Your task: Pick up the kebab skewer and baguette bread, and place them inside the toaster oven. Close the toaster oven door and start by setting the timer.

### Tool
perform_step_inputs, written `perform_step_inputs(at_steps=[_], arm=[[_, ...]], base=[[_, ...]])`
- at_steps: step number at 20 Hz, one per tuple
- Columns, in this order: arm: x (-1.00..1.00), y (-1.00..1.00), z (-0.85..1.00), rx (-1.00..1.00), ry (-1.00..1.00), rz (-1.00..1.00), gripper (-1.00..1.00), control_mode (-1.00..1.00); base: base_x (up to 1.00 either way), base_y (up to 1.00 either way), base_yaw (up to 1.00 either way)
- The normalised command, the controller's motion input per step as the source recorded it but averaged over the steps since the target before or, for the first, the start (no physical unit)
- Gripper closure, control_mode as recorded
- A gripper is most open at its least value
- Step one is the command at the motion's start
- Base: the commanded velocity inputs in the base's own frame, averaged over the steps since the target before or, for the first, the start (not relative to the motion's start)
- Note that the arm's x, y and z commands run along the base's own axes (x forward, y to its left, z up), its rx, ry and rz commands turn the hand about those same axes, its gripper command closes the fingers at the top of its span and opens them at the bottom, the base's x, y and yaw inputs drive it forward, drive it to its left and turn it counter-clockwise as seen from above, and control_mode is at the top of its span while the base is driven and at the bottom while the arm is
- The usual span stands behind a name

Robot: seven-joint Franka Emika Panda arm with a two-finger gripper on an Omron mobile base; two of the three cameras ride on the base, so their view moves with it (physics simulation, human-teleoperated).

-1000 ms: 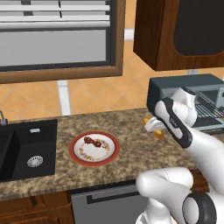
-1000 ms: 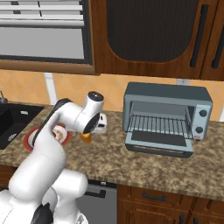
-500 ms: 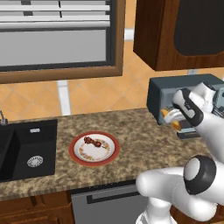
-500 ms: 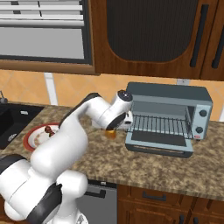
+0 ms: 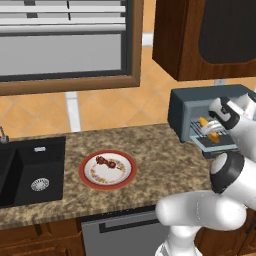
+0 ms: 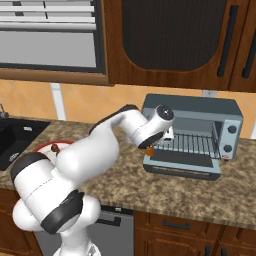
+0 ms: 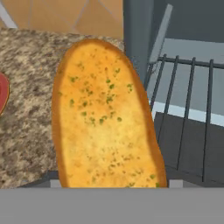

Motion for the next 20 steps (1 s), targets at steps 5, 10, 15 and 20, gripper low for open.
perform_step_inputs(at_steps=[5,10,15,20], arm=[[0.44,-0.52,0.10,0.00,0.00,-0.07,1.00,-1.00],[0.09,-0.11,-0.03,0.00,-0.01,-0.01,1.00,-1.00],[0.02,-0.01,-0.03,0.00,-0.05,0.00,1.00,-1.00],[0.00,0.00,-0.14,0.00,-0.03,0.00,1.00,-1.00]], base=[[0.00,0.00,0.00],[0.00,0.00,0.00],[0.00,0.00,0.00],[0.00,0.00,0.00]])
